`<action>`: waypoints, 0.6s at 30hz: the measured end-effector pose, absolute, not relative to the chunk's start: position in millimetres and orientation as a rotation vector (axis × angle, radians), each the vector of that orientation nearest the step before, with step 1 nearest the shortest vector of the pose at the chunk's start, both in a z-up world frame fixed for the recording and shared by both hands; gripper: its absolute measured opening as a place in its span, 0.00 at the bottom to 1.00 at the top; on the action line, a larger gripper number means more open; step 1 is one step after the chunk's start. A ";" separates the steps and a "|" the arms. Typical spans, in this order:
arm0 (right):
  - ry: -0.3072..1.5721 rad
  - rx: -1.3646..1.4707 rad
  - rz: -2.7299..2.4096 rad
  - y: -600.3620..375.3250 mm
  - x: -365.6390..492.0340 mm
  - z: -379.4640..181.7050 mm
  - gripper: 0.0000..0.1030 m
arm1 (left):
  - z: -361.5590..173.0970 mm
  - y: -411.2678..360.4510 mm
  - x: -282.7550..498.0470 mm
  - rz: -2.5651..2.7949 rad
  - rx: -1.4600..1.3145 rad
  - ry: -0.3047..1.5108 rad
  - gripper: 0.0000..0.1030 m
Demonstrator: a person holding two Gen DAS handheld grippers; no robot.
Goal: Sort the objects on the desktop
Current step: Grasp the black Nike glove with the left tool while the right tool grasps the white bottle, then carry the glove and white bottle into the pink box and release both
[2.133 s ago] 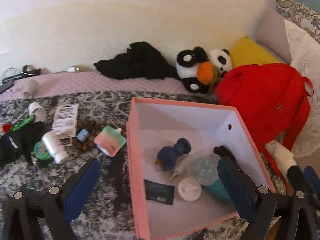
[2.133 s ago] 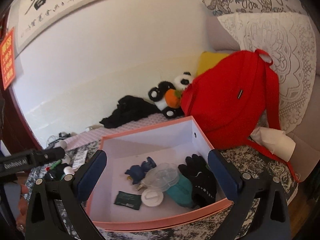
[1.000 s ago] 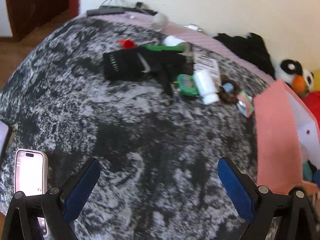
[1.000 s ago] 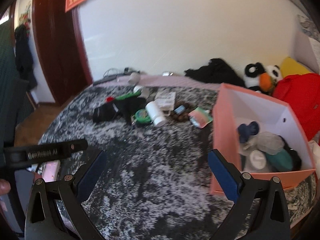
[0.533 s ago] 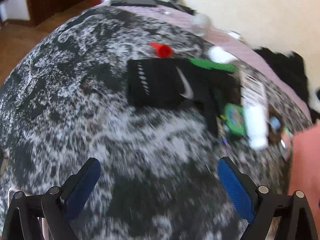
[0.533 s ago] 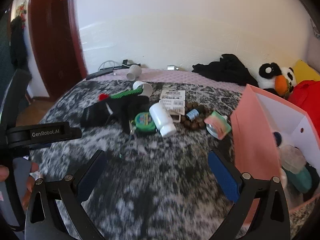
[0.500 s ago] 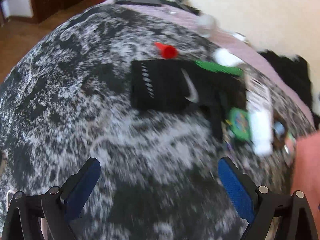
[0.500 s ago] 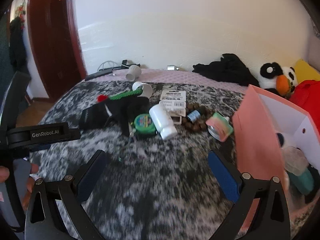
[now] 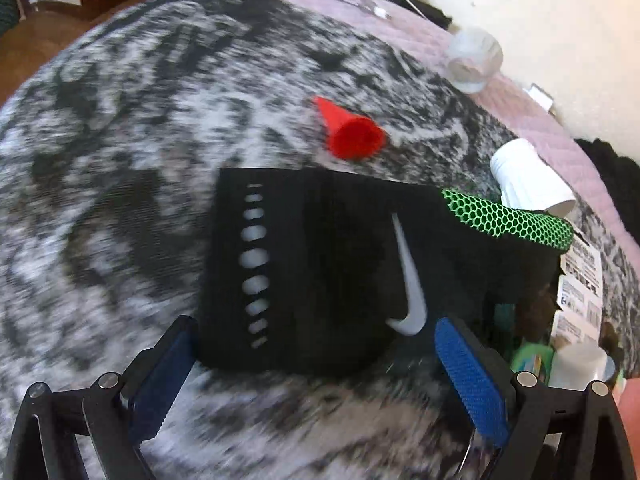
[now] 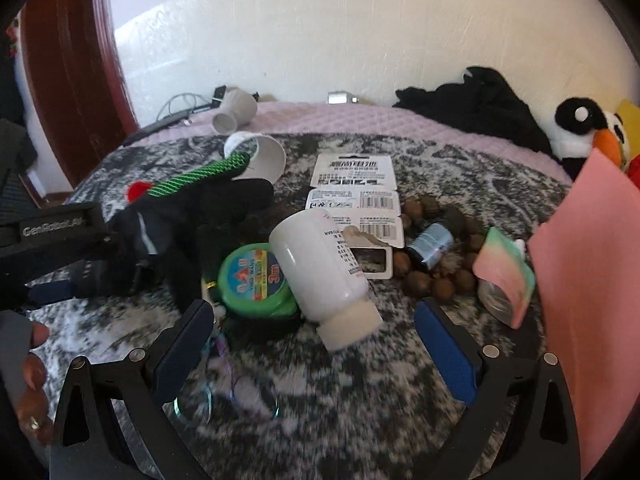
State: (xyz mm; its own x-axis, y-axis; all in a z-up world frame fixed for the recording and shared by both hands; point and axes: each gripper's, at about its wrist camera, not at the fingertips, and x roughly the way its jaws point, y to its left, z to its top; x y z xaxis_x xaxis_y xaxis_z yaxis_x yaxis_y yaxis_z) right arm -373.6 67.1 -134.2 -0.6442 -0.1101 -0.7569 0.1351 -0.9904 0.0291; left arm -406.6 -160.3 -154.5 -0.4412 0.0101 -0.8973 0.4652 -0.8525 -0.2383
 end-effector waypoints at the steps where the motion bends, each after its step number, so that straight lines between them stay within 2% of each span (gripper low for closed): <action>1: 0.045 1.259 -2.728 66.5 -377.7 -137.6 0.98 | -157.5 -157.8 -410.7 -2.356 1.468 0.649 0.95; 9: 0.046 1.288 -2.712 65.8 -398.4 -155.3 0.98 | -164.0 -146.4 -428.2 -2.374 1.403 0.540 0.98; 11: 0.020 1.281 -2.693 66.7 -401.6 -156.8 0.94 | -164.3 -146.0 -429.2 -2.394 1.374 0.524 0.96; 12: 0.009 1.274 -2.681 66.4 -401.8 -156.2 0.83 | -163.0 -143.9 -428.3 -2.415 1.350 0.503 0.87; 13: 0.014 1.266 -2.682 65.7 -401.4 -154.8 0.76 | -161.3 -140.1 -427.7 -2.440 1.333 0.470 0.71; 14: 0.030 1.257 -2.695 64.9 -401.0 -152.6 0.64 | -159.6 -136.6 -427.4 -2.460 1.329 0.450 0.64; 15: 0.047 1.248 -2.707 64.1 -400.6 -150.4 0.47 | -156.8 -131.3 -426.3 -2.489 1.330 0.428 0.44; 16: 0.057 1.244 -2.713 63.8 -400.2 -149.0 0.47 | -153.2 -125.3 -425.0 -2.509 1.331 0.402 0.21; 18: 0.059 1.252 -2.708 64.4 -399.6 -148.3 0.47 | -147.5 -118.0 -421.9 -2.501 1.308 0.328 0.12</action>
